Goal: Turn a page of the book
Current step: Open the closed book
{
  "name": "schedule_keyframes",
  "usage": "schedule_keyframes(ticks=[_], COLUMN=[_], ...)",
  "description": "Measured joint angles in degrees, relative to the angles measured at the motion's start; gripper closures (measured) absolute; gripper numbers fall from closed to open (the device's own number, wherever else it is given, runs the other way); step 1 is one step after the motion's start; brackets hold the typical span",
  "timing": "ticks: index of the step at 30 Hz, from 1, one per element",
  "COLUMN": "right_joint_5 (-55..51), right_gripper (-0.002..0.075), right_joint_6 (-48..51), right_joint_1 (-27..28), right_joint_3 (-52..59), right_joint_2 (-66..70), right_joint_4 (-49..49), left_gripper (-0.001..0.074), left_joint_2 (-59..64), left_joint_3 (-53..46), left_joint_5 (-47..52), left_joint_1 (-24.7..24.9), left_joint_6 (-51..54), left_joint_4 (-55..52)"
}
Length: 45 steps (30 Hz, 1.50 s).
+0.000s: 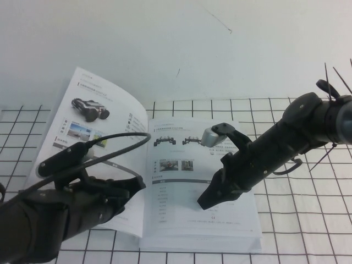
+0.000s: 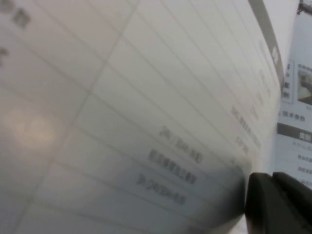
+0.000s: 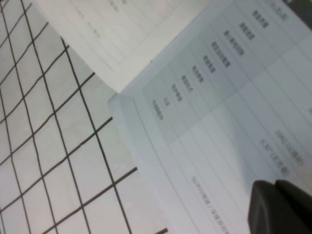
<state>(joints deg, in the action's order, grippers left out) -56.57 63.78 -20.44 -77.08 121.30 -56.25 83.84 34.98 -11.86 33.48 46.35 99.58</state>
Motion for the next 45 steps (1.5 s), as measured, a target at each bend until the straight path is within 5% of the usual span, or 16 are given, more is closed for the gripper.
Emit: schedule_keyframes(ticks=[27, 39, 45], right_joint_5=[3.8, 4.5, -0.6], right_gripper=[0.0726, 0.0726, 0.0726], right_joint_6=[-12.2, -12.1, -12.7], right_joint_1=[0.0, 0.0, 0.0], right_joint_3=[-0.1, -0.1, -0.1], right_joint_2=[0.2, -16.4, -29.1], right_joint_4=[7.9, 10.1, 16.3], left_gripper=[0.0738, 0.0738, 0.0738], left_joint_2=[13.0, -5.5, -19.9], left_joint_3=[1.0, 0.4, 0.4], left_joint_5=[7.4, 10.2, 24.2], left_joint_1=[-2.9, -2.9, -2.9], left_joint_6=[4.2, 14.1, 19.0], left_joint_4=[-2.7, -2.9, -7.8])
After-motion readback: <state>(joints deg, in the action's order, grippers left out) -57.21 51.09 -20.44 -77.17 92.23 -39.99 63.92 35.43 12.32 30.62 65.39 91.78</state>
